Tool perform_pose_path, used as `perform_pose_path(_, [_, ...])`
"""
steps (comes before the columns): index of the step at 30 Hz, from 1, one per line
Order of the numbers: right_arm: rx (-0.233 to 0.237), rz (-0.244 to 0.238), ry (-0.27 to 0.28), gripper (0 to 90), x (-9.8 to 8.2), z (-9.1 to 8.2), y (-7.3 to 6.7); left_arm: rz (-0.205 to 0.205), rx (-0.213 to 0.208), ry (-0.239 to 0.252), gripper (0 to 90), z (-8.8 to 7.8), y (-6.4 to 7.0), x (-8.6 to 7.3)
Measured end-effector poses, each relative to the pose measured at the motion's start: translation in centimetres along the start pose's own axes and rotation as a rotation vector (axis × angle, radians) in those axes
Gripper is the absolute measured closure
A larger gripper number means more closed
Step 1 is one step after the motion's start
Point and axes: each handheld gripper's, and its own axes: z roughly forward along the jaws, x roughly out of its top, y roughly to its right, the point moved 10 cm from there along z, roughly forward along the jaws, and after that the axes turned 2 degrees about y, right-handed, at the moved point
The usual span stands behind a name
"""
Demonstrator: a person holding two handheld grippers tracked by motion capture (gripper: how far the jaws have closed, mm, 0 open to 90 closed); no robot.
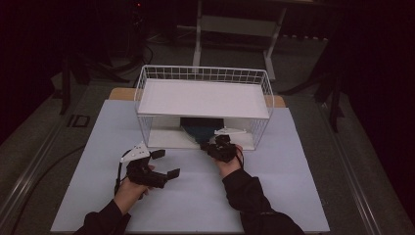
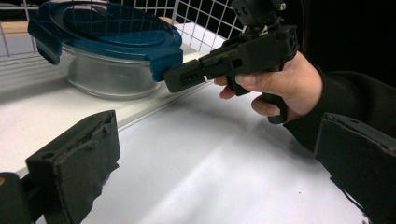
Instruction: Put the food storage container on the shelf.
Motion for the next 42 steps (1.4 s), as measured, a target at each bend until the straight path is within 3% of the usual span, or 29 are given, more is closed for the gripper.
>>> perform_pose_path(4, [0.013,-0.019,0.007,86.5,0.0,-0.4,-0.6,0.003,-0.006,0.006,0.5,0.0,0.2,0.1])
perform_pose_path(7, [0.029,-0.033,0.016,76.0,0.1,-1.1,-1.2,0.011,-0.011,0.012,0.6,-0.1,0.4,0.3])
perform_pose_path(10, [0.045,-0.055,0.029,55.8,0.0,-1.7,-1.8,0.022,-0.014,0.015,0.5,-0.1,0.7,0.5])
perform_pose_path(16, [0.072,-0.079,0.048,25.5,-0.2,-2.5,-2.5,0.037,-0.025,0.017,0.5,-0.1,1.2,0.6])
perform_pose_path(18, [0.092,-0.066,0.052,17.1,-0.2,-2.7,-2.7,0.041,-0.026,0.016,0.5,-0.2,1.4,0.7])
perform_pose_path(31, [0.088,-0.112,0.061,16.6,-1.1,-4.9,-2.5,0.060,-0.035,0.012,0.5,-0.7,1.9,0.8])
perform_pose_path(42, [0.072,-0.120,0.086,16.6,-2.4,-8.2,-1.9,0.092,-0.037,-0.007,0.5,-1.7,2.9,0.4])
